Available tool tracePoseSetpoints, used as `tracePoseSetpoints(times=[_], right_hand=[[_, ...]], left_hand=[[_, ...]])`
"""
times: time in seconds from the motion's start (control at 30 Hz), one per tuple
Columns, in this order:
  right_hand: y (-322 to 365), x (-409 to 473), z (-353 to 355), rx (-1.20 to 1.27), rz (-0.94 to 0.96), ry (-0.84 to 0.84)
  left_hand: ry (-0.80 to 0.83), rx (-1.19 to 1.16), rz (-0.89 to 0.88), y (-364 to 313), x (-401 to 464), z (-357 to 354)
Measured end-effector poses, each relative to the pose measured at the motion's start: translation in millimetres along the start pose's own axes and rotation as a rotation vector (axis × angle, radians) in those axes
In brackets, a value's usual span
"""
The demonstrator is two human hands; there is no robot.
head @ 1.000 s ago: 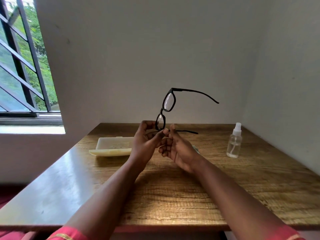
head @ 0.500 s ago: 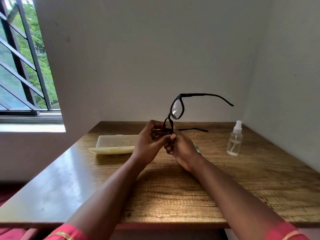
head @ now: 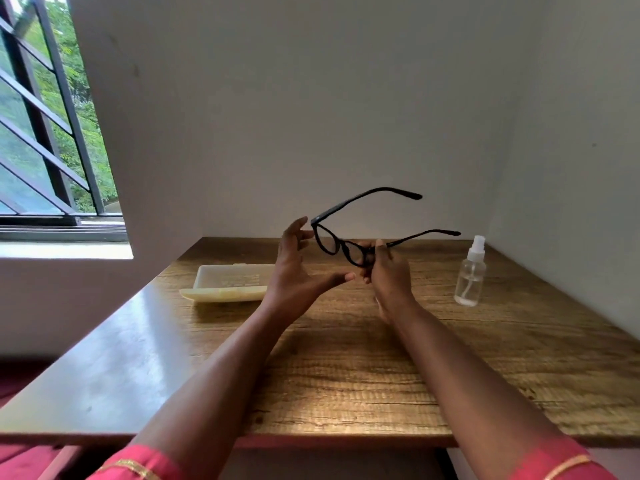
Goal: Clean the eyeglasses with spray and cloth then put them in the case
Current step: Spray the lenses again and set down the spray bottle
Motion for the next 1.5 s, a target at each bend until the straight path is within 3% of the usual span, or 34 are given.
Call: tracePoseSetpoints(times=[0.23,0.4,0.6,0.97,1.5], right_hand=[[0.6,12.2,15.6,-0.127,0.266,-0.174],[8.6,6.2,17.5,-0.279,0.498,-0.156],[8.1,4.2,16.1,-0.324,0.648,-0.149],[8.3,1.6,15.4,-0.367,0.669,-0.133],[12.0,-0.9,15.1,-0.179,0.605,0.025]], left_hand=[[-0.129,0.348,-0.184,-2.2,2.2,8.9],[-0.157,0.517,-0.248,-3.2,3.1,13.4],[-0.216,0.569,-0.254,0.3,3.4,17.0],[-0.202,0.572,-0.222,0.4,4.0,22.5],[-0.217,0.578,-0.227,9.5,8.3,27.7]])
Point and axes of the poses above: each hand's wrist, its own x-axis towards the middle knuckle, its own z-axis out of the back of the hand, y = z × x, the point moved 2 cm from there along x, towards the middle knuckle, and after that the axes turned 4 degrees about x, right-handed, at the moved point
